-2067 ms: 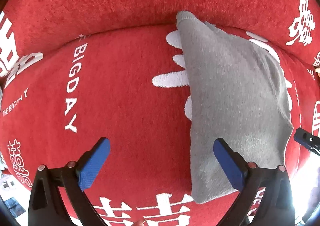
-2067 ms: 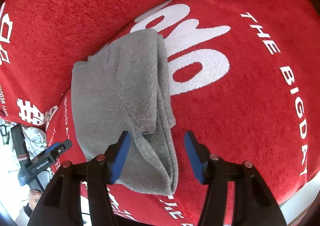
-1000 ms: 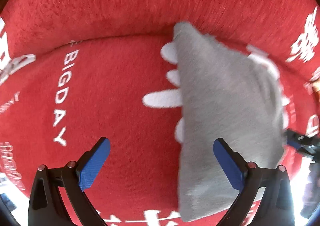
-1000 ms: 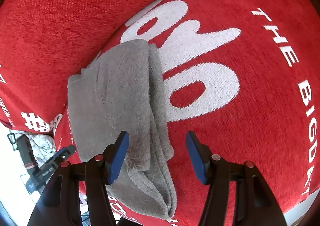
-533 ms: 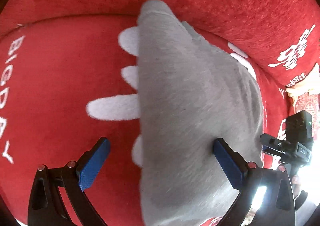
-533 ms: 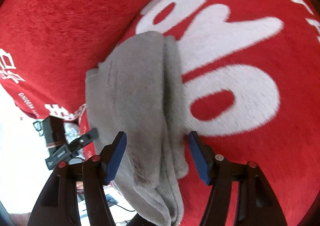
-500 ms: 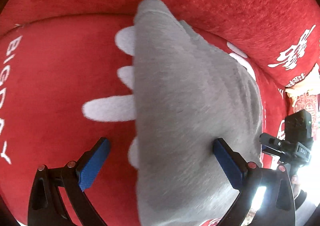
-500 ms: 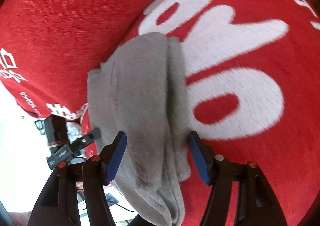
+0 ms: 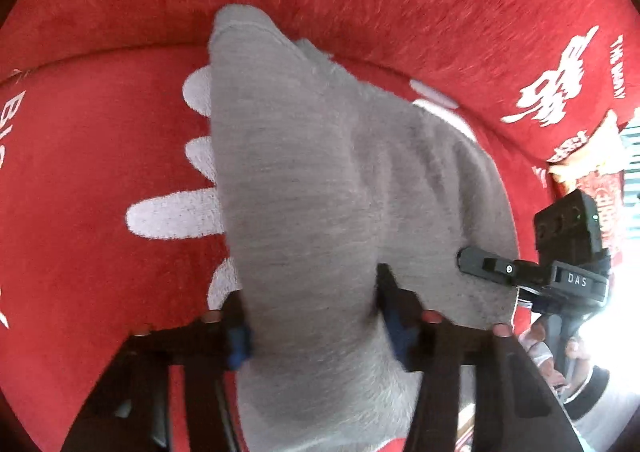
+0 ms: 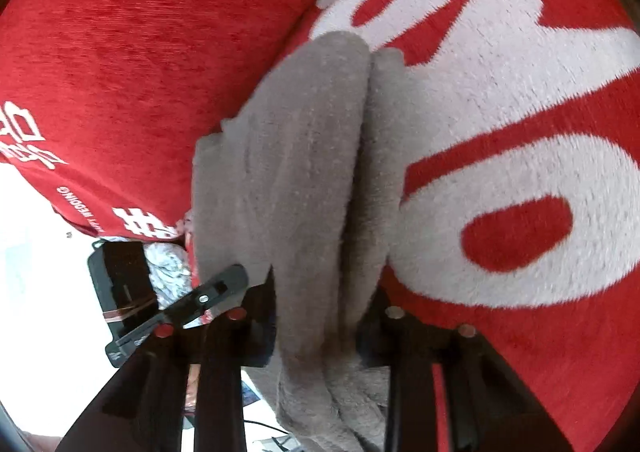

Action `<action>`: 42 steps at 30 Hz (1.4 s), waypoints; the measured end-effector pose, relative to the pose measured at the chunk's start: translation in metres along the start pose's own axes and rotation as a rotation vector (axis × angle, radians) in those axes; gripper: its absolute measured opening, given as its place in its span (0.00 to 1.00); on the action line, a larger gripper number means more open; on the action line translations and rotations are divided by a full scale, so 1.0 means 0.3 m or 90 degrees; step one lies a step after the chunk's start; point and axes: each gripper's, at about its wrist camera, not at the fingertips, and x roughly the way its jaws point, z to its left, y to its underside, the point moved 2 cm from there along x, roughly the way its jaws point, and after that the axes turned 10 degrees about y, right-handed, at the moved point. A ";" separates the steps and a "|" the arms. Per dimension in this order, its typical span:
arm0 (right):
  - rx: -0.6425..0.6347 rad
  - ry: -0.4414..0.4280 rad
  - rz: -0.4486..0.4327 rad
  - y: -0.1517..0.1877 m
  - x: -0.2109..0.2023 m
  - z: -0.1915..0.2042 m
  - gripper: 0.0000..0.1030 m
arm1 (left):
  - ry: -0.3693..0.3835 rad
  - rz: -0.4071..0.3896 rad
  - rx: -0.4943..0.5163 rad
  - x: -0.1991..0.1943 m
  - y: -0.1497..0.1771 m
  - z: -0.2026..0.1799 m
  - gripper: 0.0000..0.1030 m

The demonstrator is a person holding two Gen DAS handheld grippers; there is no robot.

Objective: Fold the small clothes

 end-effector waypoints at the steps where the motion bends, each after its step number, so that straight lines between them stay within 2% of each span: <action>1: 0.001 -0.011 -0.002 0.007 -0.004 0.011 0.29 | 0.003 -0.004 0.008 -0.009 0.001 -0.007 0.46; 4: 0.002 -0.043 -0.007 0.041 -0.024 0.064 0.29 | 0.017 -0.016 0.034 -0.055 0.024 -0.036 0.45; 8: -0.010 -0.059 -0.012 0.096 -0.055 0.135 0.29 | 0.034 -0.030 0.042 -0.131 0.058 -0.048 0.45; 14: -0.022 -0.082 -0.011 0.211 -0.058 0.260 0.29 | 0.044 -0.043 0.037 -0.307 0.131 -0.003 0.45; 18: -0.026 -0.087 0.006 0.315 0.034 0.349 0.29 | 0.024 -0.041 0.033 -0.408 0.211 0.071 0.45; 21: -0.016 -0.095 0.026 0.396 0.098 0.353 0.29 | 0.006 -0.032 0.021 -0.473 0.292 0.168 0.45; 24: -0.005 -0.087 0.049 0.465 0.209 0.363 0.29 | -0.011 -0.020 0.005 -0.478 0.351 0.255 0.45; 26: -0.001 -0.066 0.061 0.485 0.265 0.353 0.29 | -0.028 -0.010 -0.014 -0.463 0.389 0.329 0.45; 29: -0.013 0.016 0.073 0.506 0.320 0.332 0.35 | -0.066 -0.002 -0.033 -0.464 0.433 0.408 0.45; 30: -0.026 0.049 0.066 0.509 0.318 0.338 0.44 | -0.064 -0.010 -0.031 -0.482 0.446 0.422 0.45; 31: -0.034 0.057 0.059 0.513 0.309 0.345 0.48 | -0.049 -0.023 -0.028 -0.512 0.458 0.428 0.45; 32: -0.041 0.064 0.052 0.513 0.300 0.355 0.48 | -0.049 -0.037 -0.023 -0.542 0.466 0.431 0.45; 33: -0.048 0.077 0.046 0.512 0.290 0.361 0.47 | -0.057 -0.048 -0.015 -0.567 0.472 0.435 0.45; 34: -0.063 0.104 0.035 0.512 0.278 0.375 0.32 | -0.074 -0.058 -0.009 -0.590 0.476 0.442 0.45; 35: -0.080 0.130 0.026 0.514 0.270 0.395 0.24 | -0.089 -0.064 -0.010 -0.598 0.475 0.443 0.45; 39: -0.202 0.219 -0.022 0.533 0.232 0.508 0.22 | -0.130 -0.076 -0.020 -0.599 0.469 0.477 0.45; 41: -0.232 0.263 -0.034 0.534 0.249 0.523 0.22 | -0.153 -0.071 -0.016 -0.561 0.477 0.493 0.45; 42: -0.241 0.302 -0.037 0.526 0.266 0.510 0.23 | -0.160 -0.068 -0.016 -0.542 0.482 0.496 0.45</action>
